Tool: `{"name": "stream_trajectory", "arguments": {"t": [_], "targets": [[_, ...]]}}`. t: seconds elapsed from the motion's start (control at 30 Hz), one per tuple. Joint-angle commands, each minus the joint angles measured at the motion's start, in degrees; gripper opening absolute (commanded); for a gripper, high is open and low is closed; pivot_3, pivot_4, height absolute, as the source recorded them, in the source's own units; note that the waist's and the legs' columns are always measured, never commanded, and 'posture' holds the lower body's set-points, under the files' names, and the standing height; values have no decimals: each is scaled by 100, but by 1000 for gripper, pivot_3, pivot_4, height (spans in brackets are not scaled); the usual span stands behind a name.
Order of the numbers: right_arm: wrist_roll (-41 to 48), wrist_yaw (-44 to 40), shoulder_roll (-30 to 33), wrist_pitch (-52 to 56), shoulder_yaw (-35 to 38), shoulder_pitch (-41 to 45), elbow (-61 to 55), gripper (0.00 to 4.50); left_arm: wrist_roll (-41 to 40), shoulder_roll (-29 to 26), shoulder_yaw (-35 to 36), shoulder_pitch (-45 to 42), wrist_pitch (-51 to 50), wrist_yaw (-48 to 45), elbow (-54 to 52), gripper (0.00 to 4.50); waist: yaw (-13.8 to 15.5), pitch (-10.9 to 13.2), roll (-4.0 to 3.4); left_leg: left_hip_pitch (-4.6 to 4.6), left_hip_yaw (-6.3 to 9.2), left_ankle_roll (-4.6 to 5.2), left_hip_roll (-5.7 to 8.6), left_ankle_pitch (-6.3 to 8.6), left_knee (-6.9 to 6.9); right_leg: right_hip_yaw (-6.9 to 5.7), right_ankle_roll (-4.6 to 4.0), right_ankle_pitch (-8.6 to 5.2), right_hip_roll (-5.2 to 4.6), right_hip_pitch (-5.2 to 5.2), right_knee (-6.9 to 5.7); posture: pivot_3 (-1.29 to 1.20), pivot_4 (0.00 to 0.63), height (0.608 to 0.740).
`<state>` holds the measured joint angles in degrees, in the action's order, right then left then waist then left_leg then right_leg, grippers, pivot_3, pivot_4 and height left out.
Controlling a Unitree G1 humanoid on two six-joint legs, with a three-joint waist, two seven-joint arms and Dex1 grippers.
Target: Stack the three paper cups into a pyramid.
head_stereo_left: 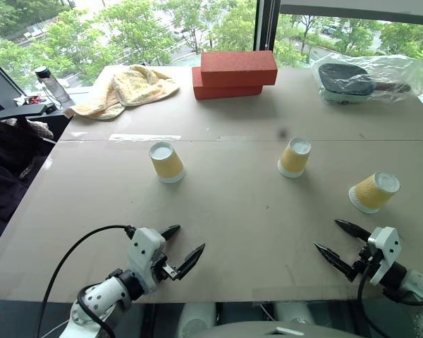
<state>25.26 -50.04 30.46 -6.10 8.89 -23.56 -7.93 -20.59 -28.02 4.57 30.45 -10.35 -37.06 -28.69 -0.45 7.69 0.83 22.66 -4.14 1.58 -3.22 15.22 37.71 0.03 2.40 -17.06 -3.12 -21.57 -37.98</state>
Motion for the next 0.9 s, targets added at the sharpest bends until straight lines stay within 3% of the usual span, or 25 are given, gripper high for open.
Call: {"name": "stream_trajectory", "arguments": {"t": [0.03,0.27,0.7,0.9], "targets": [[-67,-25,-12,-67,53,56,88,4429,121,-5,39,171,225,-50,86,4500,0,0,0,0,0,0,0,0,0,0,0,0,0,0,0,0,150,730],[-41,-54,-37,73,-6,309,89,4429,101,39,80,236,692,-256,562,4500,-14,-21,-10,-3,-5,1,1,1,0,5,0,0,2,0,0,0,150,730],[-123,-95,-8,57,10,344,114,4429,80,78,11,539,648,-130,77,4500,-15,-32,-13,-4,-8,5,0,3,0,10,0,0,4,0,0,0,150,730],[-108,-51,-52,-6,132,326,109,4429,42,-99,5,243,632,-288,-9,4500,-13,-32,-13,-4,-8,5,0,3,0,10,0,0,5,0,0,0,150,730]]}}
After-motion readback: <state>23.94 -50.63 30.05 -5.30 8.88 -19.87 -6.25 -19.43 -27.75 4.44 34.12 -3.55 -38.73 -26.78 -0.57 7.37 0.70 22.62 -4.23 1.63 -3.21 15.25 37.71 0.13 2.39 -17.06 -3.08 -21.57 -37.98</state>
